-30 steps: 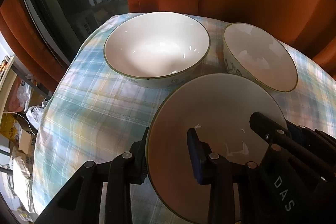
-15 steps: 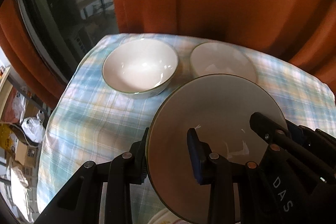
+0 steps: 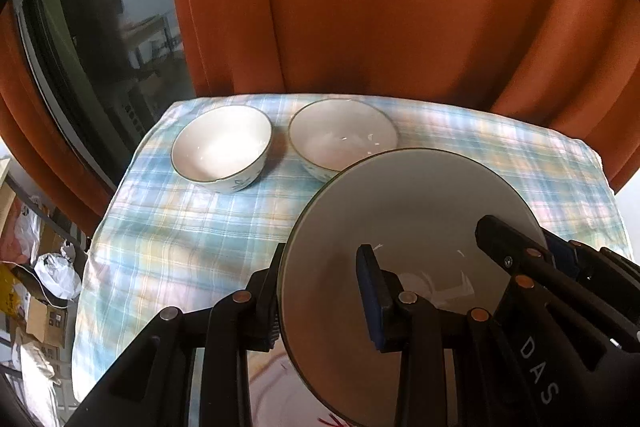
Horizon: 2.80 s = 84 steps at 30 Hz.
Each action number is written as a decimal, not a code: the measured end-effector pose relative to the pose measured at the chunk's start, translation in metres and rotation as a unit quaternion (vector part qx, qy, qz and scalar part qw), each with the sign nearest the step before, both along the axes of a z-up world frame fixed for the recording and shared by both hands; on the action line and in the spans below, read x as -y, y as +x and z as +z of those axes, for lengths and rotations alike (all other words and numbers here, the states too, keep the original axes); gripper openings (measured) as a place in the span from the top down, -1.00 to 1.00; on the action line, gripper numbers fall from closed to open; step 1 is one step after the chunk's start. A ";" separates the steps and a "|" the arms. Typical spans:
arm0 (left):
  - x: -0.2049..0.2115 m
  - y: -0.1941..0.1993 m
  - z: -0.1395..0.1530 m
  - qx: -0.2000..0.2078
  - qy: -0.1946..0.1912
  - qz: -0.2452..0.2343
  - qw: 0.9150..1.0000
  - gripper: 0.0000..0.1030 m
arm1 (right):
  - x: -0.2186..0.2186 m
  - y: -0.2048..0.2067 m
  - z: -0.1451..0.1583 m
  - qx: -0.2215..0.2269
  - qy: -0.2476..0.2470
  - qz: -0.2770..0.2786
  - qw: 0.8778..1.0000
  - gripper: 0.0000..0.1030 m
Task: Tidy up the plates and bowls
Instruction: 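Lift the white bowl with both grippers and carry it beside the plate stack, then lower the white bowl onto the table and open both grippers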
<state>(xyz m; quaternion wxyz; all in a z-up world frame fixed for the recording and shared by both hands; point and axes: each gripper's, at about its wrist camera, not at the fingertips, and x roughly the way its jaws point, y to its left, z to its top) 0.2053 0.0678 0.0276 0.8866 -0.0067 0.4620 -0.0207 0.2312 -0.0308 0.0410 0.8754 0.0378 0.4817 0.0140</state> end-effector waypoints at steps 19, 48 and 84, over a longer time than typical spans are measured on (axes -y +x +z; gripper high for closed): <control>0.094 -0.065 0.013 0.016 0.021 -0.004 1.000 0.37 | 0.100 -0.075 0.015 0.021 0.022 -0.005 1.000 0.58; 0.184 -0.104 -0.063 -0.059 0.048 -0.005 0.997 0.37 | 0.193 -0.122 -0.063 -0.048 0.042 -0.001 0.998 0.58; 0.178 -0.106 -0.059 -0.069 0.011 -0.048 0.996 -0.51 | 0.191 -0.122 -0.071 -0.052 0.054 0.007 0.997 -0.49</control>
